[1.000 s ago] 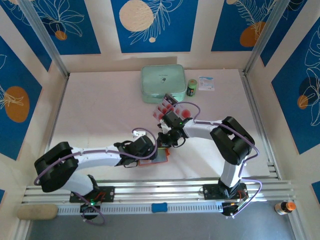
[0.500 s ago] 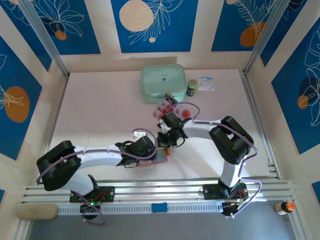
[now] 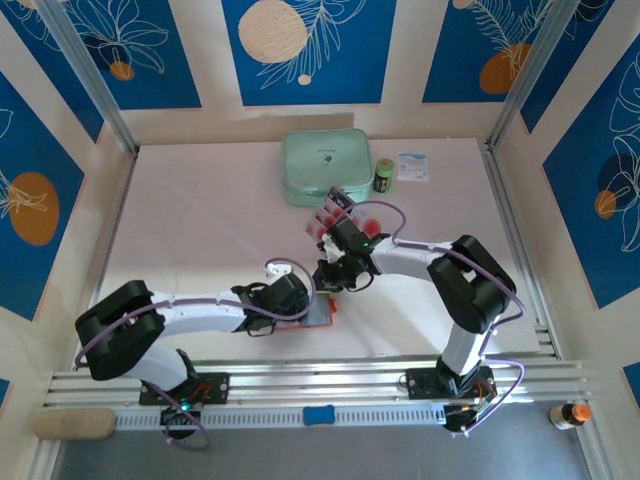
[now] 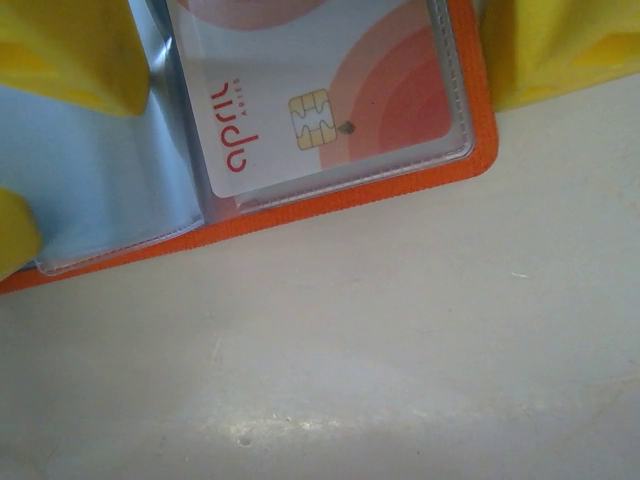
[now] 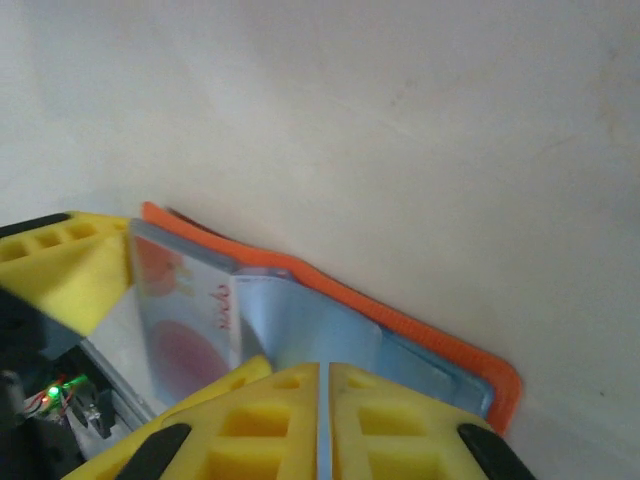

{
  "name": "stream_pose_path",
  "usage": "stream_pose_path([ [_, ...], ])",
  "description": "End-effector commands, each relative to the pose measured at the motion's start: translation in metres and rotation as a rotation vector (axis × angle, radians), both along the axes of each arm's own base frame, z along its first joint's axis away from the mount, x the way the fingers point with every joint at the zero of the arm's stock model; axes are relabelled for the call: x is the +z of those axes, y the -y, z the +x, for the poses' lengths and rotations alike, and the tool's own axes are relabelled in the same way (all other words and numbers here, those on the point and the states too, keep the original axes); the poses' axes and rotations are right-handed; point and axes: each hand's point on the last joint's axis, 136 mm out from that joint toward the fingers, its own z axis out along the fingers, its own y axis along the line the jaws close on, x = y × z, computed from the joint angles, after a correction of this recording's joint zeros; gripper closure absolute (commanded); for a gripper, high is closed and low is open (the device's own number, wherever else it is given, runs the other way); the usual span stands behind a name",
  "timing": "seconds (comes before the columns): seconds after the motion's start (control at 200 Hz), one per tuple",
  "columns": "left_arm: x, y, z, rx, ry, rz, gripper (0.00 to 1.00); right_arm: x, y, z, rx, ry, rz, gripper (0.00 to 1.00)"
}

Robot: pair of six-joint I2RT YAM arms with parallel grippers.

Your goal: Put the credit cards into the card holder

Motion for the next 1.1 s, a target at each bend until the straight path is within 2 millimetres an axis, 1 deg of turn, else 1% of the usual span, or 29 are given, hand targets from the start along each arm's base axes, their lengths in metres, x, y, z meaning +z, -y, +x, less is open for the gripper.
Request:
stream_pose_path([
  [0.0,-0.013,0.002,-0.011,-0.029,-0.041,0.004,0.17,0.008,0.007,-0.008,-0.012,-0.013,0.006,0.84],
  [0.115,-0.013,0.001,-0.011,-0.029,-0.038,0.001,0.17,0.001,0.011,-0.013,-0.027,-0.028,-0.003,0.77],
  [0.2,-0.013,0.002,-0.011,-0.026,-0.034,-0.004,0.17,-0.008,0.012,-0.016,-0.033,-0.048,-0.008,0.74],
  [0.36,-0.013,0.001,-0.012,-0.026,-0.035,-0.005,0.17,-0.022,0.008,-0.018,-0.032,-0.079,-0.014,0.74],
  [0.52,-0.013,0.001,-0.012,-0.024,-0.032,-0.006,0.17,-0.027,0.003,-0.02,-0.017,-0.096,-0.009,0.75],
  [0.805,-0.009,0.001,-0.011,-0.021,-0.022,-0.014,0.17,-0.023,-0.005,-0.023,0.012,-0.097,0.006,0.77],
  [0.96,-0.007,0.0,-0.01,-0.018,-0.014,-0.017,0.16,-0.014,-0.01,-0.025,0.025,-0.093,0.023,0.77],
  [1.095,0.002,0.0,-0.008,-0.014,0.006,-0.031,0.15,-0.003,-0.013,-0.025,0.025,-0.091,0.049,0.77],
])
